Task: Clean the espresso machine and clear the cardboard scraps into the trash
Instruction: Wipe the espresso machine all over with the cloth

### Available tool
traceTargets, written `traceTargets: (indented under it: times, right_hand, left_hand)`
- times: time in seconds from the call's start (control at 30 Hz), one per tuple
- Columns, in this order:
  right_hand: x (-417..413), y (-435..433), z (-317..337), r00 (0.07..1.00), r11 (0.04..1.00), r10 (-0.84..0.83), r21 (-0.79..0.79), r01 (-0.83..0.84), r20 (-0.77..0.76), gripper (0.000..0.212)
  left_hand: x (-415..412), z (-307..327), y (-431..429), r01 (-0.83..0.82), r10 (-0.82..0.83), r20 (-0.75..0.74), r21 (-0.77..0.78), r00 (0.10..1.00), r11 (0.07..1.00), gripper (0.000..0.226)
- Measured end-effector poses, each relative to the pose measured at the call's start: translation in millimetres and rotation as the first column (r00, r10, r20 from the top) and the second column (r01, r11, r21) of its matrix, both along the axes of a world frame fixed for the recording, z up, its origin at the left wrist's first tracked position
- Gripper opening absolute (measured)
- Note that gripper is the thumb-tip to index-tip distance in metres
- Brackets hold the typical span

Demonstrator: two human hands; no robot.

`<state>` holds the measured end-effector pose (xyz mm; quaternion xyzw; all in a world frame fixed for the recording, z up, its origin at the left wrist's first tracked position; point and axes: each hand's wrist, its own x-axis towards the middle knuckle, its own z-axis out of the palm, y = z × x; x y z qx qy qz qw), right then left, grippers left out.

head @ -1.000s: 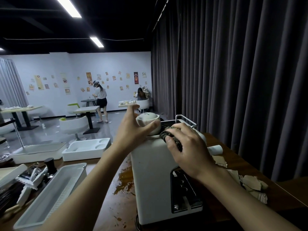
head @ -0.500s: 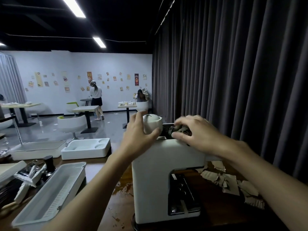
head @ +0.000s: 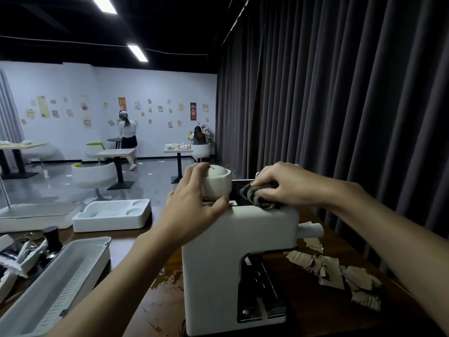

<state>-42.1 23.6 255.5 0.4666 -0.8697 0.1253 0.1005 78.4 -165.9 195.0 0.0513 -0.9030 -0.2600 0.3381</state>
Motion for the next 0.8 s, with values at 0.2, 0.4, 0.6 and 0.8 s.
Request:
traceTargets:
  times: [0.2,0.4,0.6,0.8]
  right_hand:
    - [5.3,2.5,-0.5,1.0,0.994,0.02,0.106,-0.022,0.016,0.048]
    - [-20.1,-13.2,3.6,0.999,0.993,0.036,0.111,-0.04,0.038,0.026]
    - [-48.5,-42.6,6.1,0.998,0.99,-0.056,0.13,0.056,-0.004,0.026]
    - [-46.1,-49.6,1.5,0.996,0.986,-0.061,0.15,0.07,-0.064,0.033]
  left_hand:
    - [-0.9,-3.3,-1.6,0.009,-0.009,-0.014,-0.016,1.0,1.0,0.082]
    - [-1.3,-3.7,-4.8,0.021,-0.02,0.008,-0.038,1.0,0.999,0.102]
    - [0.4,-1.3,-8.0,0.019,-0.015,0.04,-0.11,0.999,0.994,0.106]
    - [2.0,-1.6,-8.0,0.009,-0.002,0.059,-0.118,0.998,0.993,0.108]
